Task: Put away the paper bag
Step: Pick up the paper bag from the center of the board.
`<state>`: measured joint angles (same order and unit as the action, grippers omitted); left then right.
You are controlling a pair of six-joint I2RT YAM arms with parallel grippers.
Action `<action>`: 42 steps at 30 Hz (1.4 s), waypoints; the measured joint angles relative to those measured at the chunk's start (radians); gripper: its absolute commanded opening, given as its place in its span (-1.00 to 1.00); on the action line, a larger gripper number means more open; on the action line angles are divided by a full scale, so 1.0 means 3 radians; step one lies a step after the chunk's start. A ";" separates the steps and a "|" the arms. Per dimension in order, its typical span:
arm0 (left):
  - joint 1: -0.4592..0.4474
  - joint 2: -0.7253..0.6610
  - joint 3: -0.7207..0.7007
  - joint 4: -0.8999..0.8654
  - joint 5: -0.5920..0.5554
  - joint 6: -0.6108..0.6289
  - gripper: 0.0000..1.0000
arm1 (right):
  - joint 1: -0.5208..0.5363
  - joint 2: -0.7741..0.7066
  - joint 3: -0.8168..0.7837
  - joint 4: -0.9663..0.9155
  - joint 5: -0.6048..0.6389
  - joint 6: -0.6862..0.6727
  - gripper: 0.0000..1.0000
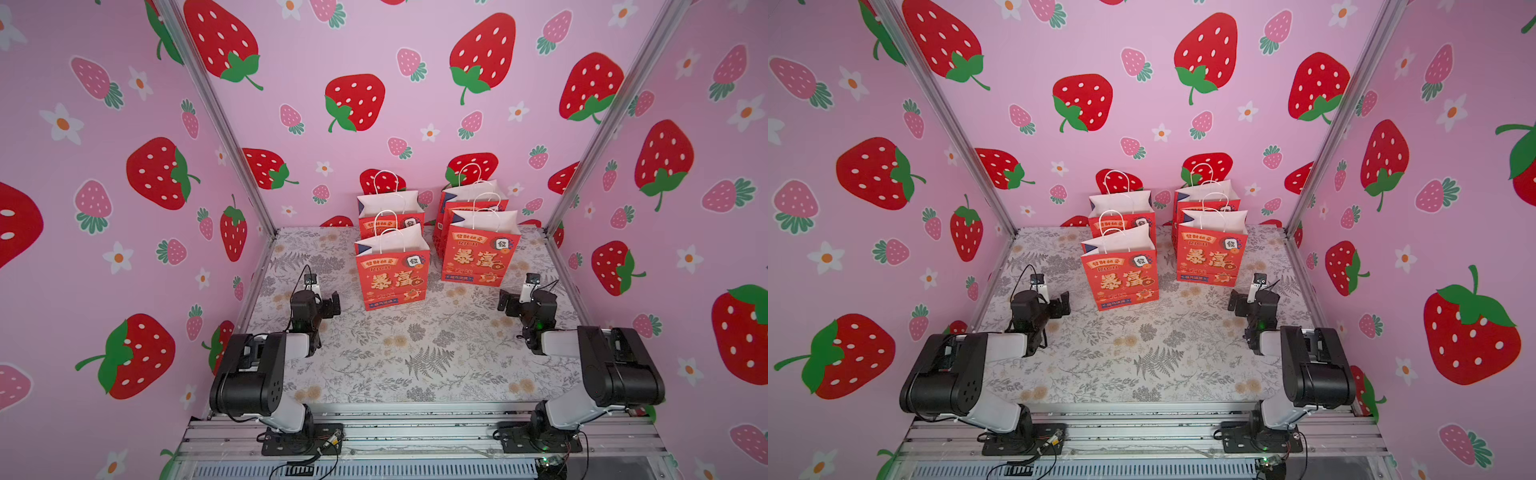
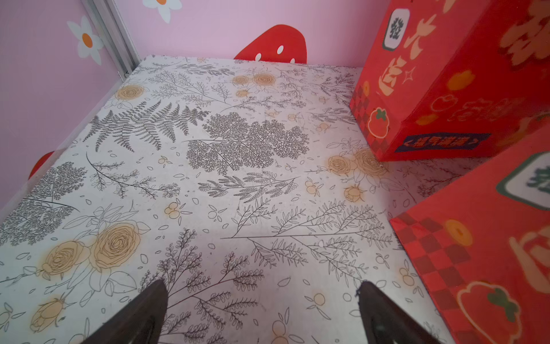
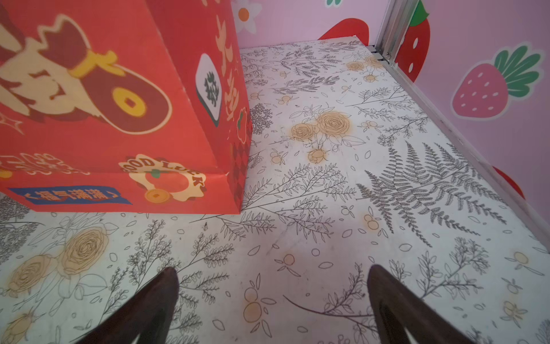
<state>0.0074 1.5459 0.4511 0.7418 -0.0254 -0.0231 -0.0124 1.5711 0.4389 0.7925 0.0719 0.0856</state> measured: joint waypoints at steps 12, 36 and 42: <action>0.0000 0.0000 0.0000 0.0005 0.0000 0.0000 0.99 | 0.0000 0.0000 0.0000 0.0001 -0.0004 0.0000 0.99; -0.0237 -0.1191 0.1378 -0.2603 -0.0890 -0.1019 0.99 | -0.0005 -0.1077 0.1305 -0.2875 -0.0219 0.0938 0.87; -0.0200 -0.1954 0.1319 -0.3502 -0.0678 -0.1536 0.99 | -0.0004 -0.1457 0.1349 -0.3480 -0.1261 0.1050 0.69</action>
<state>-0.0525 0.9596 0.8467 -0.3088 -0.2287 -0.4839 -0.0135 1.1339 0.8436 -0.2516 -0.3065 0.4007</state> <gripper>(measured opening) 0.994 0.866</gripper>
